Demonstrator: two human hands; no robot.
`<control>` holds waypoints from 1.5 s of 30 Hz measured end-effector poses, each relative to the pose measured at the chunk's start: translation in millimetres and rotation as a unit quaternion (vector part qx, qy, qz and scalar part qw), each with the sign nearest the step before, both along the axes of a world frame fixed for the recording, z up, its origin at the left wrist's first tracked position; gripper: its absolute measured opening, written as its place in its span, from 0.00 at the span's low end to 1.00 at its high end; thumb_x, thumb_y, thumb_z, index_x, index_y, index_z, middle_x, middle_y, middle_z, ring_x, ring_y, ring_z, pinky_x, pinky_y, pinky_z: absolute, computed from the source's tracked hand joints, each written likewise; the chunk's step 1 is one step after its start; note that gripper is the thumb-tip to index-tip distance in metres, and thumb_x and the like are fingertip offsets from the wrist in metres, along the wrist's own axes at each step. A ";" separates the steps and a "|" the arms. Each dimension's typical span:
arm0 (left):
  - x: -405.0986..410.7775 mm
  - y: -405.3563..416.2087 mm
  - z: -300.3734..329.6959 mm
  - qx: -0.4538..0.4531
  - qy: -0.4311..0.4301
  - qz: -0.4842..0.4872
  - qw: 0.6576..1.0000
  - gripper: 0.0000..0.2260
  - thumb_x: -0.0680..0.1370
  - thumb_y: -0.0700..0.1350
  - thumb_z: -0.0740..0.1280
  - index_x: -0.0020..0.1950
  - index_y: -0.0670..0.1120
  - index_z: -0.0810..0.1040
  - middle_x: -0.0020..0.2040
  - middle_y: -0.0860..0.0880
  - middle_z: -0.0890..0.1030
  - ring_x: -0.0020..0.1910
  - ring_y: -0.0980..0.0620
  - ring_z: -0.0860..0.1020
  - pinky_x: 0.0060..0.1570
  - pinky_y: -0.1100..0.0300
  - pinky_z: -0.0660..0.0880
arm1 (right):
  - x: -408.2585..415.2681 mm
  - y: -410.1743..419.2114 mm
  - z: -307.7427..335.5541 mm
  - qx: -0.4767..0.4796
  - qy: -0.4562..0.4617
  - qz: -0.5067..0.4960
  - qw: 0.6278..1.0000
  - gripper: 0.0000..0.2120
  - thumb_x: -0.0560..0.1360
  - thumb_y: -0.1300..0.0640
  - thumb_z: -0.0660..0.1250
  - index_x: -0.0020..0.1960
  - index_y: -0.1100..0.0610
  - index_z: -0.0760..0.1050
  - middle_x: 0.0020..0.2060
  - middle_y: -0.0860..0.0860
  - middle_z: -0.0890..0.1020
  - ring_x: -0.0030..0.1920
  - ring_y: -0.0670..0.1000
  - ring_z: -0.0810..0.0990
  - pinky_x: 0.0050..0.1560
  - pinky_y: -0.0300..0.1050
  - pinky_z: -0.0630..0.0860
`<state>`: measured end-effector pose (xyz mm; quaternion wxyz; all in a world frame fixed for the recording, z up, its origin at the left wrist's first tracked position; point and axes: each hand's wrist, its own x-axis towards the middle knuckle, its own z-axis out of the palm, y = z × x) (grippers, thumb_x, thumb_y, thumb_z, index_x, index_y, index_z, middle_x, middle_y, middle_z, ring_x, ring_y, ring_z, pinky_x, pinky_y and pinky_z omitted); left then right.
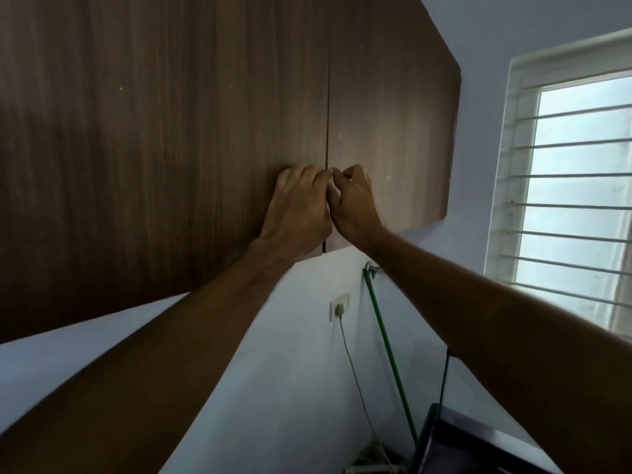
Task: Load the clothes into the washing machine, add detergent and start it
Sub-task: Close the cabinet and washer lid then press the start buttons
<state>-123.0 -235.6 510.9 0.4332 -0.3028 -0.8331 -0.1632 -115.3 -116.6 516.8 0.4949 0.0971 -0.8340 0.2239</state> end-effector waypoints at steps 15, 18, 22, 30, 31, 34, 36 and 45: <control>28.9 98.0 -81.2 0.045 -0.001 -0.148 0.988 0.18 0.81 0.44 0.61 0.71 0.44 0.73 0.69 0.46 0.74 0.69 0.47 0.69 0.69 0.53 0.63 | 86.5 137.3 -82.5 0.120 -0.082 -0.216 0.966 0.20 0.82 0.48 0.59 0.66 0.60 0.74 0.60 0.57 0.75 0.61 0.56 0.75 0.59 0.54 0.76; 40.1 134.6 -100.4 0.040 -0.033 -0.192 0.980 0.16 0.81 0.45 0.61 0.68 0.46 0.75 0.67 0.47 0.75 0.67 0.48 0.70 0.68 0.54 0.63 | 120.1 176.4 -104.0 0.112 -0.116 -0.266 0.950 0.19 0.82 0.48 0.60 0.65 0.60 0.74 0.61 0.57 0.76 0.61 0.57 0.75 0.58 0.55 0.77; 51.1 174.2 -120.4 0.039 -0.055 -0.236 0.969 0.13 0.80 0.45 0.64 0.63 0.48 0.77 0.64 0.48 0.76 0.65 0.49 0.71 0.66 0.55 0.64 | 159.9 218.2 -122.3 0.096 -0.149 -0.319 0.931 0.19 0.82 0.49 0.61 0.65 0.60 0.74 0.60 0.57 0.76 0.61 0.58 0.75 0.56 0.56 0.77; 70.4 236.1 -140.5 0.032 -0.088 -0.293 0.951 0.13 0.81 0.44 0.64 0.64 0.46 0.77 0.65 0.48 0.76 0.66 0.49 0.71 0.67 0.55 0.64 | 193.0 281.6 -137.0 0.073 -0.160 -0.353 0.919 0.18 0.82 0.49 0.61 0.64 0.61 0.75 0.59 0.57 0.75 0.63 0.58 0.73 0.56 0.57 0.76; 70.1 241.9 -142.6 0.030 -0.092 -0.296 0.950 0.13 0.81 0.44 0.63 0.64 0.46 0.77 0.65 0.47 0.76 0.67 0.48 0.71 0.67 0.55 0.64 | 193.9 288.3 -137.8 0.071 -0.160 -0.355 0.918 0.18 0.82 0.49 0.61 0.64 0.61 0.75 0.59 0.57 0.75 0.63 0.58 0.73 0.56 0.57 0.76; 68.7 259.1 -151.4 0.027 -0.113 -0.301 0.946 0.13 0.81 0.45 0.63 0.65 0.46 0.77 0.66 0.47 0.76 0.67 0.49 0.71 0.68 0.56 0.64 | 194.6 308.5 -144.1 0.060 -0.171 -0.357 0.916 0.18 0.82 0.50 0.61 0.63 0.61 0.75 0.59 0.58 0.76 0.63 0.58 0.73 0.57 0.57 0.76; 66.0 272.2 -159.2 0.014 -0.129 -0.302 0.944 0.13 0.81 0.45 0.63 0.65 0.46 0.77 0.66 0.47 0.76 0.67 0.48 0.71 0.67 0.56 0.65 | 193.3 321.9 -150.6 0.057 -0.180 -0.357 0.915 0.18 0.82 0.50 0.61 0.64 0.61 0.75 0.59 0.58 0.75 0.64 0.58 0.73 0.57 0.56 0.76; 50.7 333.0 -186.5 -0.026 -0.170 -0.293 0.941 0.12 0.80 0.45 0.65 0.63 0.46 0.79 0.63 0.47 0.79 0.63 0.48 0.74 0.64 0.55 0.68 | 178.0 384.5 -175.2 0.027 -0.220 -0.349 0.910 0.18 0.82 0.50 0.61 0.65 0.61 0.74 0.60 0.59 0.75 0.65 0.59 0.73 0.61 0.57 0.74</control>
